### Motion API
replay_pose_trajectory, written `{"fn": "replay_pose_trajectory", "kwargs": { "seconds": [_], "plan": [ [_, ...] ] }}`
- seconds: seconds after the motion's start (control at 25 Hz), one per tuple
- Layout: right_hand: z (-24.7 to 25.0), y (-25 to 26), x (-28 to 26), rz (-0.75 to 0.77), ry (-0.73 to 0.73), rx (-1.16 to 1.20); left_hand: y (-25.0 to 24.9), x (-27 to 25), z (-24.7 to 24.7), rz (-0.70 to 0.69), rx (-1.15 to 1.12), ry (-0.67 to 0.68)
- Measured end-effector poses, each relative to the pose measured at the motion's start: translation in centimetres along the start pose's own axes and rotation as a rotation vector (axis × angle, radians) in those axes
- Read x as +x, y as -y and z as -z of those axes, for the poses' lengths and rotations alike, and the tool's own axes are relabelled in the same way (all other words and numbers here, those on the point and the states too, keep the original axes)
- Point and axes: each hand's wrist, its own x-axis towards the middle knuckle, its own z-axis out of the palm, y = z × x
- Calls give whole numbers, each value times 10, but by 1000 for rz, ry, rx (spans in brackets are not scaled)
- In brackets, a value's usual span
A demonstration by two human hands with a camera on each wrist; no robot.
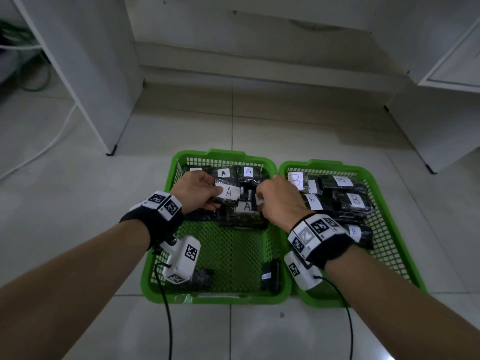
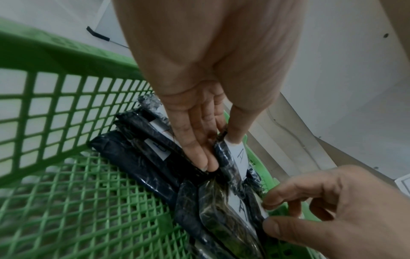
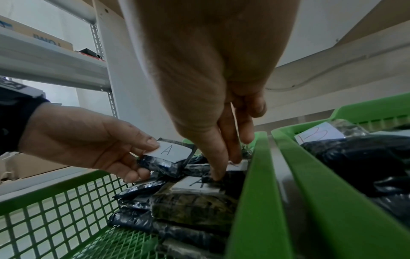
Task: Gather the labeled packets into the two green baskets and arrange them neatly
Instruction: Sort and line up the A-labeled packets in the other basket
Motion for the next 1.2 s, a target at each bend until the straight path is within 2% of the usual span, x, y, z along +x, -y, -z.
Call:
{"fn": "replay_pose_trajectory", "kwargs": {
  "seconds": [0.32, 0.36, 0.48, 0.56, 0.64, 0.72, 0.8, 0.84, 0.92, 1.0, 1.2],
  "plan": [
    [3, 1, 13, 10, -11, 10, -7, -10, 2, 19, -119, 36],
    [5, 2, 13, 31, -39, 73, -8, -11, 4, 16, -137, 27],
    [11, 14, 20, 223, -64, 266, -10, -13, 12, -8, -169, -13],
    [11, 26, 29, 297, -48, 274, -10, -16, 19, -20, -167, -21],
    [9, 33, 42, 313, -93, 247, -9, -18, 30, -31, -154, -50],
    [7, 42, 55, 300, -136, 223, -3, -17, 46, -153, 43, -190],
    [5, 51, 68, 282, -135, 183, 2, -16, 65, -348, 425, -400],
    [5, 56, 75, 282, -120, 153, 4, -16, 71, -382, 568, -440],
    [3, 70, 90, 301, -88, 79, 12, -17, 79, -305, 731, -380],
    [-4, 81, 101, 320, -69, 11, 22, -16, 78, -244, 793, -308],
    [-27, 83, 108, 335, -64, 10, 29, -14, 78, -270, 804, -310]
  ]
}}
